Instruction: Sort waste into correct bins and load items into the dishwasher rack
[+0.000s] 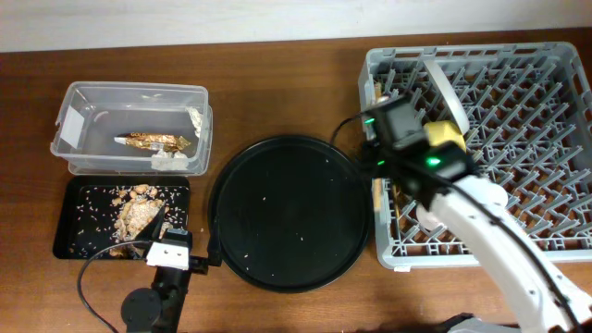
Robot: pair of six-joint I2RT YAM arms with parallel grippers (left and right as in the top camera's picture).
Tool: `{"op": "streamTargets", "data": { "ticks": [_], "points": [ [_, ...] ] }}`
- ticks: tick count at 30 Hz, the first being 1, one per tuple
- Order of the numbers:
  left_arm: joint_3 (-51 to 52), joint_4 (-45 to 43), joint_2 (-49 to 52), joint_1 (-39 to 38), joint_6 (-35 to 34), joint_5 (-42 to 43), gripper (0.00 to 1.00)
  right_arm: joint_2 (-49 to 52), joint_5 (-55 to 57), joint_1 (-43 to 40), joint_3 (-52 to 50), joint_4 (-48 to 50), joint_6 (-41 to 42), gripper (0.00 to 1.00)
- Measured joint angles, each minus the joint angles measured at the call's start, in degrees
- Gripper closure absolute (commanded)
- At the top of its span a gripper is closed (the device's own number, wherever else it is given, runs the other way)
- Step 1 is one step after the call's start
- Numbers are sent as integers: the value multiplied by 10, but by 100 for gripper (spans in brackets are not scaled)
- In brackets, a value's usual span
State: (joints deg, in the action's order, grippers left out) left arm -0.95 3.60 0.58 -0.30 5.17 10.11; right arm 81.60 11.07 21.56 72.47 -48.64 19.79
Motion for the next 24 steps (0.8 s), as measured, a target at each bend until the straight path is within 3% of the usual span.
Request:
{"op": "streamTargets", "data": {
  "ticks": [4,5,6,7,8,13,16,17,24],
  "points": [
    [0,0,0,0,0,0,1,51,15,-49,0,23,-64,96],
    [0,0,0,0,0,0,1,69,16,-55,0,27,-70,87],
    [0,0,0,0,0,0,1,82,16,-57,-1,29,-77,63],
    [0,0,0,0,0,0,1,103,15,-60,-4,30,-85,46],
    [0,0,0,0,0,0,1,113,15,-61,-5,28,-91,42],
    [0,0,0,0,0,0,1,91,-59,-61,30,-75,-97,37],
    [0,0,0,0,0,0,1,-10,-117,-49,63,-112,-97,36],
    [0,0,0,0,0,0,1,-47,-125,-37,67,-112,-97,1],
    [0,0,0,0,0,0,1,-289,-157,66,83,-120,-97,1]
  ]
}}
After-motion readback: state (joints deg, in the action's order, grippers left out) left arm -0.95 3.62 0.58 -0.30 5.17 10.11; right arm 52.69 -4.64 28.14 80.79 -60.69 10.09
